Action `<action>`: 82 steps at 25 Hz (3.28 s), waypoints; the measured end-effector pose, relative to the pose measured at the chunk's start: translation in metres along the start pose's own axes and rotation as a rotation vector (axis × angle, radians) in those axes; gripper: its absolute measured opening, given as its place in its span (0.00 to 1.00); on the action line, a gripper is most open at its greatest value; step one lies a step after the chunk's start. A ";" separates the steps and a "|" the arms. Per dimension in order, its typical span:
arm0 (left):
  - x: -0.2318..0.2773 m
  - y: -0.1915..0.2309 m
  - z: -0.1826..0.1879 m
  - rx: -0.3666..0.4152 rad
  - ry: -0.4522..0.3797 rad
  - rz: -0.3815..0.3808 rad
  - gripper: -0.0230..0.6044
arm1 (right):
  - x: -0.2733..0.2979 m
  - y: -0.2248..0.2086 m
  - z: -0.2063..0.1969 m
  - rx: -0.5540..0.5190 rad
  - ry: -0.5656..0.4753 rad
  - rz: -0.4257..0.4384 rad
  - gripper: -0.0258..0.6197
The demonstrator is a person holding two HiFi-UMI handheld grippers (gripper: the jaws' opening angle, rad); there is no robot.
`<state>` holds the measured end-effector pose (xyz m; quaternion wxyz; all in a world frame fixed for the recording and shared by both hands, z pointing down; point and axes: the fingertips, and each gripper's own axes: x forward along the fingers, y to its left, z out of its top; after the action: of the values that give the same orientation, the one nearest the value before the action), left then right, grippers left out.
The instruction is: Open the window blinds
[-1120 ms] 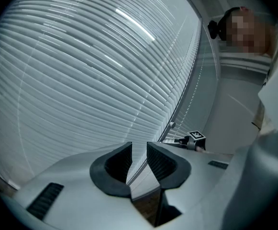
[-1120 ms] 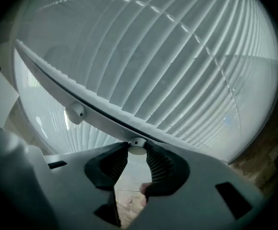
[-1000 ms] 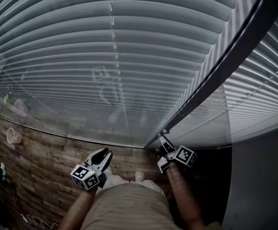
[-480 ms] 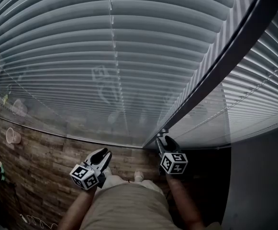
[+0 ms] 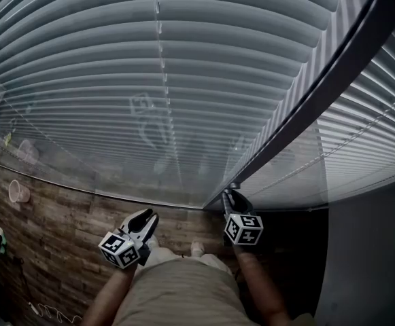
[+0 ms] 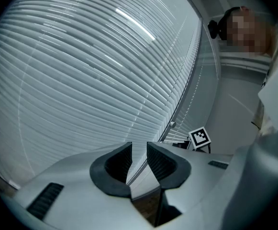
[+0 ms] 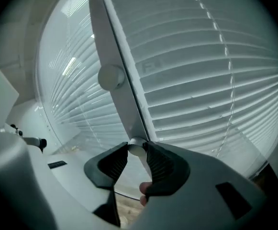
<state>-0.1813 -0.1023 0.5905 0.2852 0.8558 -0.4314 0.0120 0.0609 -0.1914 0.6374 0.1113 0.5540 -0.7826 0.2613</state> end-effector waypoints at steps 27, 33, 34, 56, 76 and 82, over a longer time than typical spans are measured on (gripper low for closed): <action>0.013 0.000 0.004 0.002 -0.007 -0.014 0.21 | 0.002 -0.006 0.003 0.485 -0.100 0.270 0.31; 0.012 0.003 -0.002 -0.014 -0.007 -0.012 0.21 | -0.007 -0.006 0.005 -0.188 -0.061 -0.042 0.33; 0.012 0.003 -0.002 -0.015 -0.007 -0.013 0.21 | -0.007 -0.006 0.004 -0.212 -0.058 -0.051 0.33; 0.008 0.009 0.001 -0.015 -0.008 0.004 0.21 | 0.004 -0.008 0.002 0.482 -0.033 0.216 0.24; 0.006 0.002 -0.003 -0.016 -0.001 -0.009 0.21 | 0.007 -0.013 -0.002 1.085 -0.060 0.450 0.24; 0.007 0.000 -0.003 -0.017 0.000 -0.018 0.21 | 0.000 -0.011 -0.007 0.520 -0.040 0.289 0.33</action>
<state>-0.1762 -0.1060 0.5953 0.2925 0.8571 -0.4240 0.0058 0.0700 -0.1900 0.6466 -0.0881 0.4518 -0.7623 0.4550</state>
